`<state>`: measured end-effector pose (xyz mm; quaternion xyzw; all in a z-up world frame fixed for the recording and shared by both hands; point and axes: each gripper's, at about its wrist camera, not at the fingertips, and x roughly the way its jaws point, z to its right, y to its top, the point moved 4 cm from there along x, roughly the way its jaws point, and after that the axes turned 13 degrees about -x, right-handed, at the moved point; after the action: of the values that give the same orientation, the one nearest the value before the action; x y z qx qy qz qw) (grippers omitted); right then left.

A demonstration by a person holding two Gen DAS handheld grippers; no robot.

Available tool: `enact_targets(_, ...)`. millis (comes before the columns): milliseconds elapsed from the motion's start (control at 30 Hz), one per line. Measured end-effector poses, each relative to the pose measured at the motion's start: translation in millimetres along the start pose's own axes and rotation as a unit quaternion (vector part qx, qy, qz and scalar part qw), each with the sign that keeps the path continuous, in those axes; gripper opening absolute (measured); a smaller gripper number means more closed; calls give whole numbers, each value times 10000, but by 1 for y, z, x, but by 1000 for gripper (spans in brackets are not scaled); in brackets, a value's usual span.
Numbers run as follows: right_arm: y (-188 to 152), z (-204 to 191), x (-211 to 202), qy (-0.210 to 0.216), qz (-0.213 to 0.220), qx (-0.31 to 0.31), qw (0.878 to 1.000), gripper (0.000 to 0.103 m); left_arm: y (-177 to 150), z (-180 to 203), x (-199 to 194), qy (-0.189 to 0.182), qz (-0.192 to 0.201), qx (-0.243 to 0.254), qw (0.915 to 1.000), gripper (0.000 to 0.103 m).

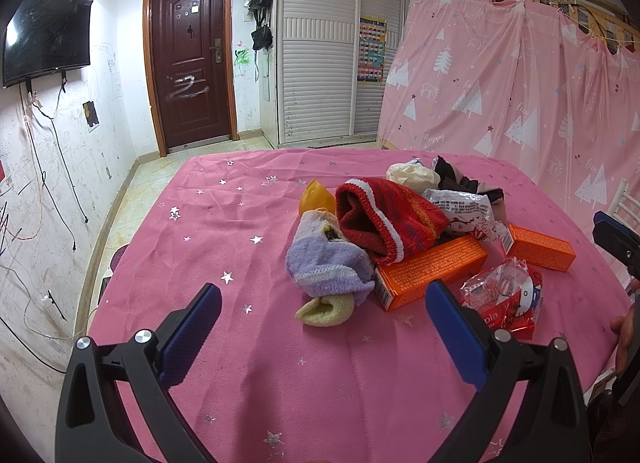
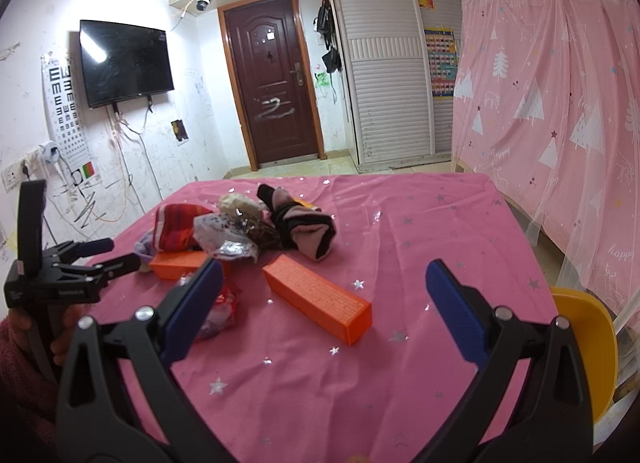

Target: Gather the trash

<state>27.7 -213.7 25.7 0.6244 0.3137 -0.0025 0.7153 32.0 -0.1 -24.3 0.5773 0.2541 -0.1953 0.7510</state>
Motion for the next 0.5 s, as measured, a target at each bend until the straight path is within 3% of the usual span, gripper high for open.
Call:
enact_targets(333,0,0,0,-3,-7,1,10000,97,0,0,1,-3,-25,-8,10000,95)
enact_targets(500,0,3,1,131,-112,52,9998,97,3,-4,12,-63,-482,-162,9987,95)
